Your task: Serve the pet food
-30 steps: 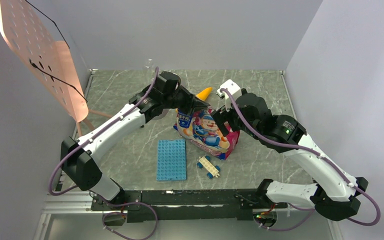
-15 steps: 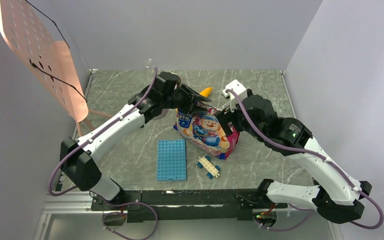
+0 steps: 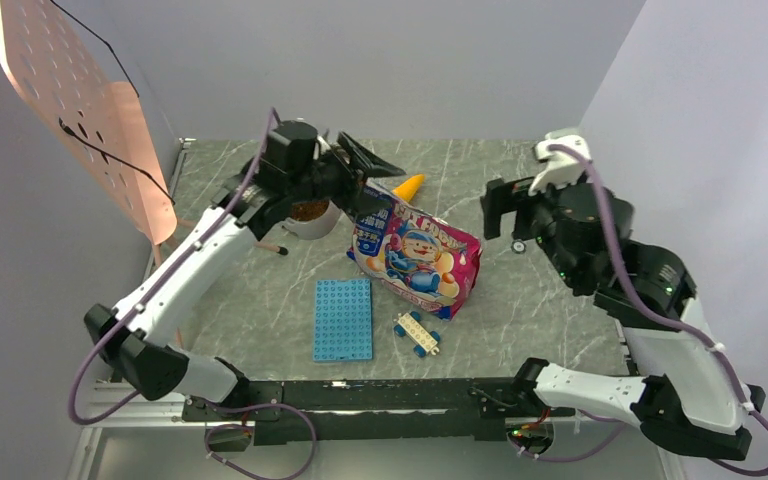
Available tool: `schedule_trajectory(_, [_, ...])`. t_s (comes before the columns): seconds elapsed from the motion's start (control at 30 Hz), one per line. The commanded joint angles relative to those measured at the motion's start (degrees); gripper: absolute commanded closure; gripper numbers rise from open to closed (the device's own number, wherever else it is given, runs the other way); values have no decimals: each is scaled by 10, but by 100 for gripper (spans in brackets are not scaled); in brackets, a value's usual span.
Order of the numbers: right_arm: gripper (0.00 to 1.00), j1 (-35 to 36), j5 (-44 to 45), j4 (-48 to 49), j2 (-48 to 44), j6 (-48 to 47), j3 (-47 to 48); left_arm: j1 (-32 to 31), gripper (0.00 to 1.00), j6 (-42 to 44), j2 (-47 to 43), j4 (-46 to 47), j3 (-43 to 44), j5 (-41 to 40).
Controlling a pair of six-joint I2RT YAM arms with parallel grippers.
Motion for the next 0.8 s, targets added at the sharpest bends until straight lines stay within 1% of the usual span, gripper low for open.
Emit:
schedule_trajectory(0.0, [0,-1,100,-5,16,36,79,12,27,80,-47,22,73,-15])
schedule_trajectory(0.07, [0,-1,128,12,24,30,103,16,27,115,-51,40,103,-27])
schedule_trajectory(0.13, [0,-1,155,40,24,18,117,16,24,172,-50,47,152,-53])
schedule_trajectory(0.27, [0,-1,160,99,16,-33,151,16,23,304,-21,5,310,-107])
schedule_trajectory(0.3, [0,-1,152,119,11,-47,157,17,22,332,-14,8,342,-116])
schedule_trajectory(0.37, [0,-1,134,164,-4,-84,159,16,11,381,-12,24,383,-135])
schedule_trajectory(0.43, [0,-1,126,207,-18,-110,150,16,1,427,-23,55,389,-154])
schedule_trajectory(0.57, [0,-1,143,254,-26,-136,142,17,1,492,-56,96,374,-200])
schedule_trajectory(0.7, [0,-1,151,244,-15,-142,163,17,1,544,-69,110,385,-209])
schedule_trajectory(0.77, [0,-1,153,258,-21,-150,150,16,1,560,-69,111,394,-209])
